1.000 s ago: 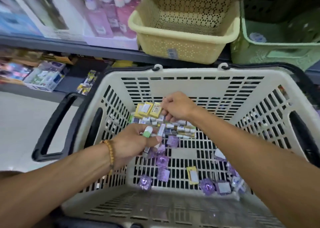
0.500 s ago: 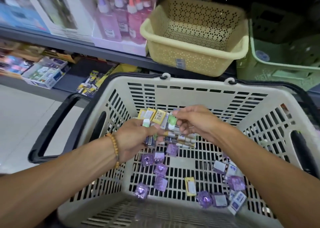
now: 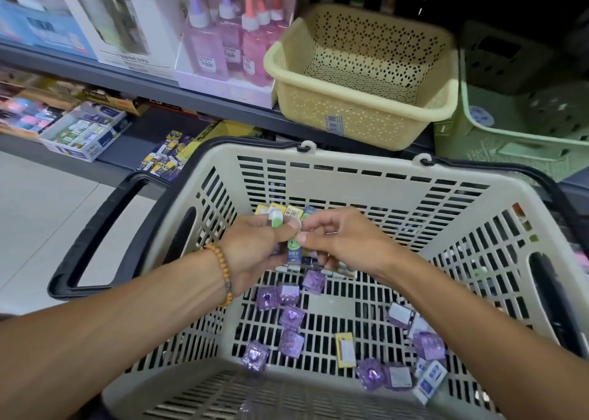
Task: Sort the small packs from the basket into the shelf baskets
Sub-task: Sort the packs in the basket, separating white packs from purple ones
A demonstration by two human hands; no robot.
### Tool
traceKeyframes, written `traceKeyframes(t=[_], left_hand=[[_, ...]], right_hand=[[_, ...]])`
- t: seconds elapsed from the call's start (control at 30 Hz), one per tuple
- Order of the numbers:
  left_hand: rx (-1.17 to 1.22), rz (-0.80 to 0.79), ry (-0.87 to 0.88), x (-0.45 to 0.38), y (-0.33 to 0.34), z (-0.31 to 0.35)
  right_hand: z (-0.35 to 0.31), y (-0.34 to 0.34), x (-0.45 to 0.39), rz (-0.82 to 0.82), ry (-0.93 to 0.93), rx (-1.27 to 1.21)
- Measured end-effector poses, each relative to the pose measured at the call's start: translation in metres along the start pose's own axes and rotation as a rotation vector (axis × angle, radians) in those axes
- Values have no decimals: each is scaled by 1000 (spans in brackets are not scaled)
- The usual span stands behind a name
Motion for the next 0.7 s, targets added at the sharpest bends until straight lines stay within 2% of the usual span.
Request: traceKeyframes(t=[0.1,0.2,0.3,0.4,0.53,0.6,0.7], left_hand=[[6,-11,-18,2,7,-1],[31,46,-52,4,8,-1],[-88,80,-42,5,3,-3],[-243,67,1,4,-2,-5],[-314,105,78,0,-4,-6],[-282,94,100,0,-3,-6],[-236,65,122,0,4,-10]], right_hand=[[4,-4,1,51,51,-80],[13,-18,-3,169,134,-170],[23,-28,-13,253,222,-152],[27,-24,-24,243,278,-137],[24,-23,-22,291,221,-38],[22,-25,-12,243,165,-20],[18,-20,6,13,123,-34]])
Point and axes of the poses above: each hand's wrist, its own x-axis away from the middle knuckle, its own y-axis out of the palm, z = x × y, the point moved 1 cm from there along -x, towards the middle knuckle, and after that the axes turned 8 degrees about x, right-handed, at the moved point
